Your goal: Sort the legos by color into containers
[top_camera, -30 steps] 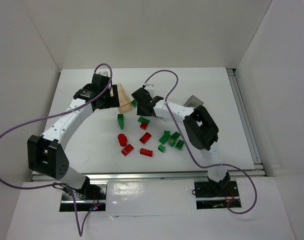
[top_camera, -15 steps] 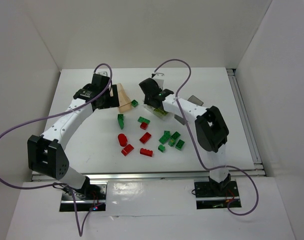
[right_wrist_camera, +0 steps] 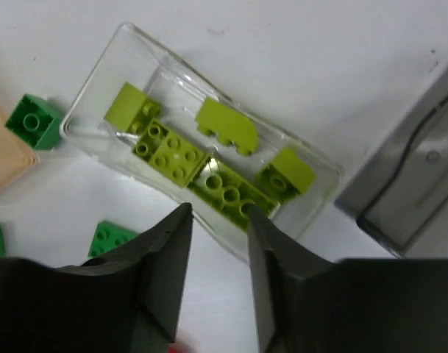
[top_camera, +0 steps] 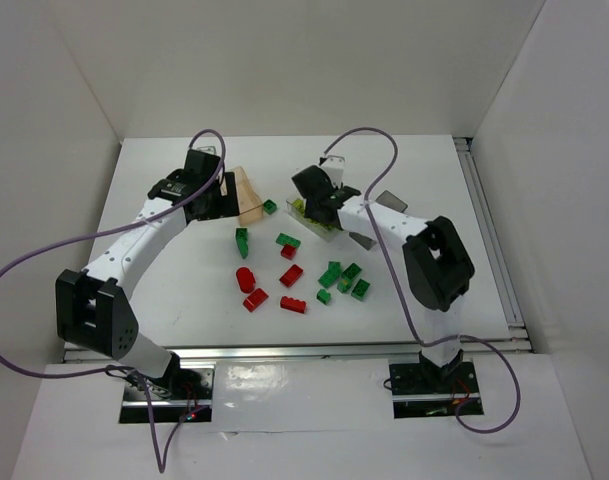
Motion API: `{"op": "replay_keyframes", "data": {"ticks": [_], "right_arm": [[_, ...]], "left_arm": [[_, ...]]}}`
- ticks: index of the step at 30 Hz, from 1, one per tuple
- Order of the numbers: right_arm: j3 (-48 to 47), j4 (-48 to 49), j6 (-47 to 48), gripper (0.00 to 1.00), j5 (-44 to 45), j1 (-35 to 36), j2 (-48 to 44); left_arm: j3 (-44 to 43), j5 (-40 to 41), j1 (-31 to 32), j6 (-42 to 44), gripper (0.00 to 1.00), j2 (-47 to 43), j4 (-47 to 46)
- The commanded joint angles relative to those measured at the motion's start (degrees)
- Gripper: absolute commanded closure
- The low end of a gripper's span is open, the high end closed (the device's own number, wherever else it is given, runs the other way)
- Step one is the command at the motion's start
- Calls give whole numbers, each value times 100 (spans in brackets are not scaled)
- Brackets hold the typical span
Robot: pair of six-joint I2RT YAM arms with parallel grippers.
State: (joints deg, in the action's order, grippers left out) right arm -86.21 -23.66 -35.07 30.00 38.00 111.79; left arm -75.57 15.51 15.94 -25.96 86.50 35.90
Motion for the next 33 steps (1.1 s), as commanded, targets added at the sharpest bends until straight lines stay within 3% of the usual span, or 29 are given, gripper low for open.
{"op": "replay_keyframes", "data": {"ticks": [1, 3, 7, 12, 16, 33], "right_arm": [[760, 54, -35, 59, 393, 129, -1078], [1193, -33, -174, 64, 340, 234, -1641], [2169, -358, -404, 63, -2, 541, -2458], [2890, -613, -1009, 30, -766, 937, -2925], [3303, -107, -1703, 22, -1556, 937, -2926], [3094, 213, -1652, 25, -1252, 937, -1924]], "left_arm": [[-63, 14, -4, -103, 1, -142, -39], [-63, 14, -4, -103, 1, -81, -39], [-125, 14, -4, -103, 1, 33, -39], [-186, -101, -4, -103, 1, 95, -92], [-238, -206, -4, -103, 1, 157, -145], [-239, -268, -4, -50, 1, 218, -145]]}}
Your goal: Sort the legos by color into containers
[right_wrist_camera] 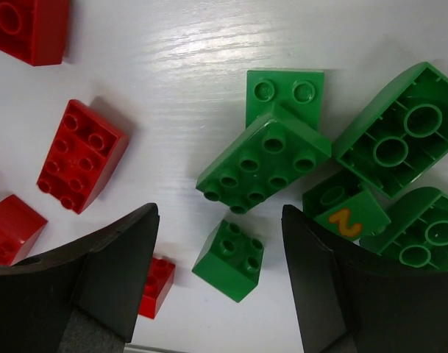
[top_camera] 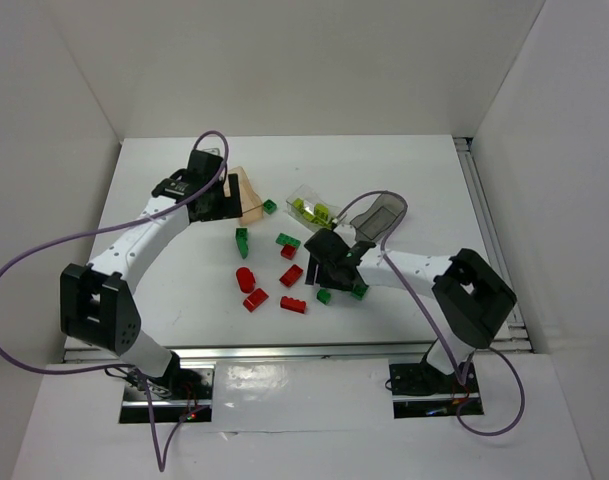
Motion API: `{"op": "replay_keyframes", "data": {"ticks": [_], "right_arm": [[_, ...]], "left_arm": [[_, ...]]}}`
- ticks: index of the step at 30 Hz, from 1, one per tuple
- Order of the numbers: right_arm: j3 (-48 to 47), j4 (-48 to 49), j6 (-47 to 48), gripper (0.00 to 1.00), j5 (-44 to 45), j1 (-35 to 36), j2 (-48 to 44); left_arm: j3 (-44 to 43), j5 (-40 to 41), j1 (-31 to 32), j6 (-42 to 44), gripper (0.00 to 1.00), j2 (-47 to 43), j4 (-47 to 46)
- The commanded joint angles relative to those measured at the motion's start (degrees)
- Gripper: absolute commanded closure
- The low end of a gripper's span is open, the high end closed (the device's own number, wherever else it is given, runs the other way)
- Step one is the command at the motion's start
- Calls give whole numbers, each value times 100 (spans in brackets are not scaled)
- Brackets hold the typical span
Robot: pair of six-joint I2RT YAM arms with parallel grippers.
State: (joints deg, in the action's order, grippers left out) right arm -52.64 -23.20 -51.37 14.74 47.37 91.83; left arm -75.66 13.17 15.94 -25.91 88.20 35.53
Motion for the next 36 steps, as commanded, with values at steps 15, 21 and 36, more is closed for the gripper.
{"op": "replay_keyframes", "data": {"ticks": [15, 21, 36], "right_arm": [[-720, 184, 197, 53, 697, -114, 661], [-1045, -140, 330, 63, 986, -114, 477], [-1328, -457, 1200, 47, 838, -633, 97]], "left_arm": [[-230, -34, -4, -54, 1, 153, -160], [-230, -34, -4, -54, 1, 153, -160], [-230, -86, -4, -54, 1, 153, -160]]}}
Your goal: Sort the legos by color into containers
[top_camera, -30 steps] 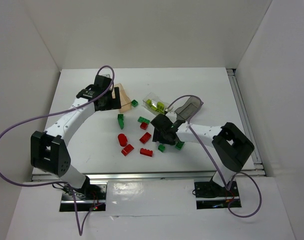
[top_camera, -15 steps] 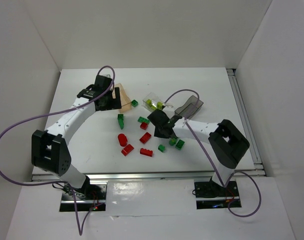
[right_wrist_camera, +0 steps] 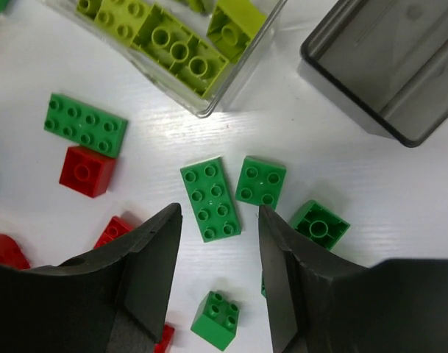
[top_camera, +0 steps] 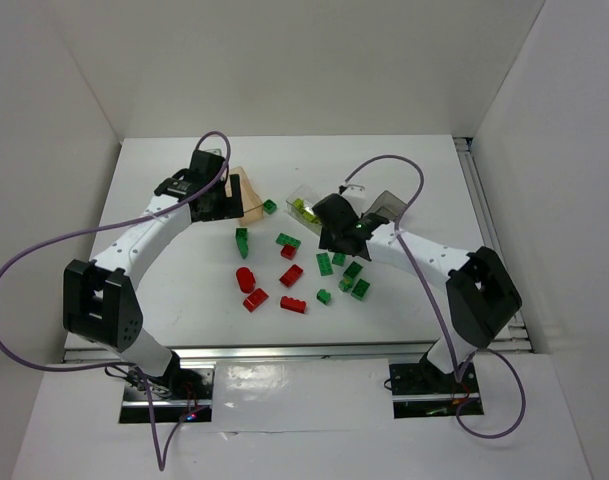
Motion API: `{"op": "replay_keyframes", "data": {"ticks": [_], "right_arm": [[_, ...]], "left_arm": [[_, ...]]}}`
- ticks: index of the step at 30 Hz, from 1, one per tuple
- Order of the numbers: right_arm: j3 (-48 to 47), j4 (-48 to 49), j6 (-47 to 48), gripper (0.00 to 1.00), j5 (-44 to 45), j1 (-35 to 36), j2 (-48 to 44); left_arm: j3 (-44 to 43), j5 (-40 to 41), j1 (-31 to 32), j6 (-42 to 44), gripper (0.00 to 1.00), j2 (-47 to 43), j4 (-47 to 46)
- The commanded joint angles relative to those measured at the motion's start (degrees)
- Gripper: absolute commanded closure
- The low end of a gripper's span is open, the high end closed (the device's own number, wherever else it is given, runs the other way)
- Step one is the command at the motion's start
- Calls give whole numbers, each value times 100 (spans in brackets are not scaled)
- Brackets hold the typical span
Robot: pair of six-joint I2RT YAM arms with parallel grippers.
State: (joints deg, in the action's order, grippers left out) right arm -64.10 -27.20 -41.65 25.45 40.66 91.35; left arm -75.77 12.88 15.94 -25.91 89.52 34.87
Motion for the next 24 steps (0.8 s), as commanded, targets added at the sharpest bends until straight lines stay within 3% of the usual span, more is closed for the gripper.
{"op": "replay_keyframes", "data": {"ticks": [1, 10, 24], "right_arm": [[-182, 4, 401, 46, -503, 38, 216], [20, 215, 675, 36, -1165, 38, 524], [195, 663, 728, 37, -1455, 38, 1104]], "left_arm": [[-219, -58, -4, -54, 1, 22, -95], [-167, -58, -4, -54, 1, 22, -95], [-114, -58, -4, -54, 1, -31, -42]]}}
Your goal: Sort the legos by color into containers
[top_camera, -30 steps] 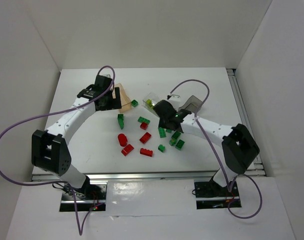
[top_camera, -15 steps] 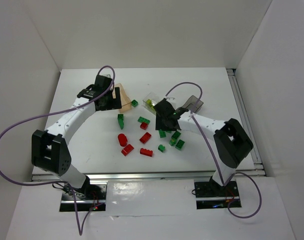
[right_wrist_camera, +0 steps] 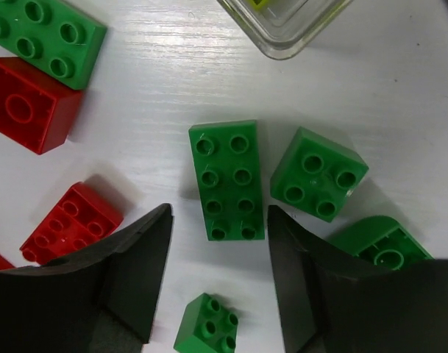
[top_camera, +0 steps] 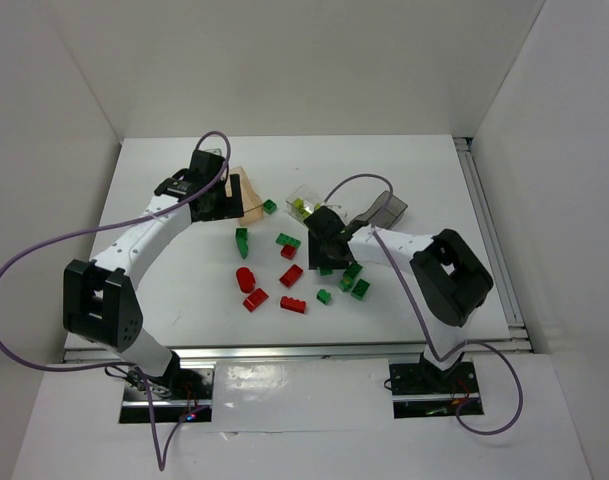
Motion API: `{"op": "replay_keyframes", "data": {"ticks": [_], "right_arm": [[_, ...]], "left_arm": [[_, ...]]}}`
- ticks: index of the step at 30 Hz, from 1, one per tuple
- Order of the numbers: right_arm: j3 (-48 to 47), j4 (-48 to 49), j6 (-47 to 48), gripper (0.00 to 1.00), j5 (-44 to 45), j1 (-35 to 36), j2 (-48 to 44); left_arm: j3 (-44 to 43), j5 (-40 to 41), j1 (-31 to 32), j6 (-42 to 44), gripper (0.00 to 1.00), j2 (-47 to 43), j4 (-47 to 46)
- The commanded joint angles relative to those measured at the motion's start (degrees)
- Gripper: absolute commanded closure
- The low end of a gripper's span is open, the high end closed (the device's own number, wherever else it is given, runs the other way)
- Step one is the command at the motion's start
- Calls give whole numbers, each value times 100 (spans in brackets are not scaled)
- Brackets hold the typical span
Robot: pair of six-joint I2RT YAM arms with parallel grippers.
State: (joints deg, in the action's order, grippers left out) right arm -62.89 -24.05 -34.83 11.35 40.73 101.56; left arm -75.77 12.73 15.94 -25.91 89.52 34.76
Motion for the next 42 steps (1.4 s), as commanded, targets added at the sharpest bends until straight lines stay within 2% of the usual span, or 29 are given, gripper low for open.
{"op": "replay_keyframes", "data": {"ticks": [1, 4, 8, 9, 10, 14, 19, 26, 31, 33, 36, 39, 42], "right_arm": [[75, 418, 107, 40, -46, 31, 170], [-117, 349, 108, 52, 103, 31, 391], [-398, 218, 292, 58, 218, 31, 391], [-477, 130, 292, 65, 279, 31, 330], [-530, -10, 292, 67, 419, 31, 251], [-645, -370, 240, 67, 1042, -144, -329], [-356, -285, -59, 67, 1378, -908, -1084], [-355, 32, 11, 67, 1466, -1638, -1025], [-408, 488, 81, 60, 1335, -1954, -744], [-408, 726, 134, 49, 1273, -2034, -568], [-741, 631, 134, 27, 1115, -2104, -418], [-655, 438, 205, 26, 1255, -1841, -715], [-181, 226, 118, 33, 1255, -1569, -1312]], "left_arm": [[-114, -43, -4, -54, 1, -31, -31], [-114, -43, -4, -54, 1, -31, -31], [-114, 10, -4, -54, 1, -31, -31], [-114, 10, -4, -54, 1, -31, -31], [-114, 10, -4, -54, 1, -31, -31], [-114, 10, -4, -54, 1, -31, -31], [-166, -51, -4, -107, 1, -31, -31], [-271, -157, -4, -107, 1, 22, -31], [-325, -157, -4, -107, 1, 22, 22], [-325, -209, -4, -107, 1, 22, 22], [-325, -210, -4, -107, 1, 22, 22], [-325, -210, -4, -107, 1, 22, 74], [-377, -157, -4, -107, 1, 22, 74]]}}
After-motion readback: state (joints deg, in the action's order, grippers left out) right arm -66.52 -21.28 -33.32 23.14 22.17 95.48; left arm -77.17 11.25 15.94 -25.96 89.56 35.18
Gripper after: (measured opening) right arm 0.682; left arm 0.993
